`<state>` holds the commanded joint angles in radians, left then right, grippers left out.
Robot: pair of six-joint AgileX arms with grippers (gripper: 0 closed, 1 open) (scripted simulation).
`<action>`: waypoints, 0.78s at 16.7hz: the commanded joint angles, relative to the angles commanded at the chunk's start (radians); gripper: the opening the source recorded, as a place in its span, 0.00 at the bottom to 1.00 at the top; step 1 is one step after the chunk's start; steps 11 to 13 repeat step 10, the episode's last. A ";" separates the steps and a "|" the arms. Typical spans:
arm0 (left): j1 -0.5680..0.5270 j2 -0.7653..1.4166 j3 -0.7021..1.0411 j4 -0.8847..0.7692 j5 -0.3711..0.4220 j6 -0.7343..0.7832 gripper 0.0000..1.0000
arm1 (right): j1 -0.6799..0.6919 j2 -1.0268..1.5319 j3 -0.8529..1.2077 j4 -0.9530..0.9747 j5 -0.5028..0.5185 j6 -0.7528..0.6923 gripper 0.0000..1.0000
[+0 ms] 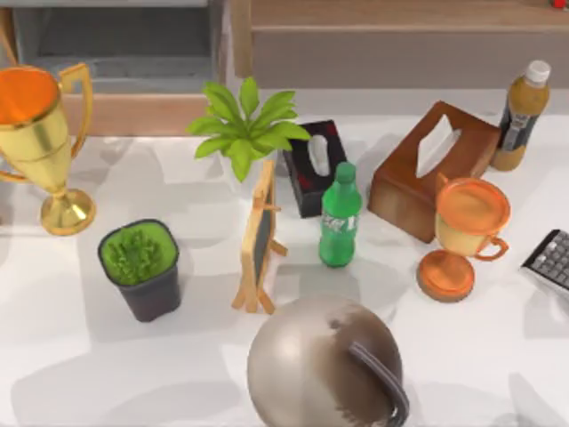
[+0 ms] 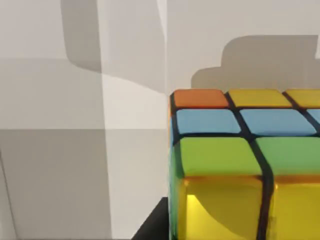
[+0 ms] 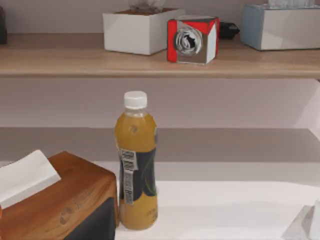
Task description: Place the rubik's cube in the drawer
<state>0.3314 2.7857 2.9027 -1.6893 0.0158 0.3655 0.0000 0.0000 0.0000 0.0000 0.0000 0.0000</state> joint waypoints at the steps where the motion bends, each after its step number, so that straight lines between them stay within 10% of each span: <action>1: 0.000 0.000 0.000 0.000 0.000 0.000 0.75 | 0.000 0.000 0.000 0.000 0.000 0.000 1.00; 4: 0.000 0.000 0.000 0.000 0.000 0.000 0.98 | 0.000 0.000 0.000 0.000 0.000 0.000 1.00; 13: 0.000 0.000 0.000 0.000 0.000 0.000 1.00 | 0.000 0.000 0.000 0.000 0.000 0.000 1.00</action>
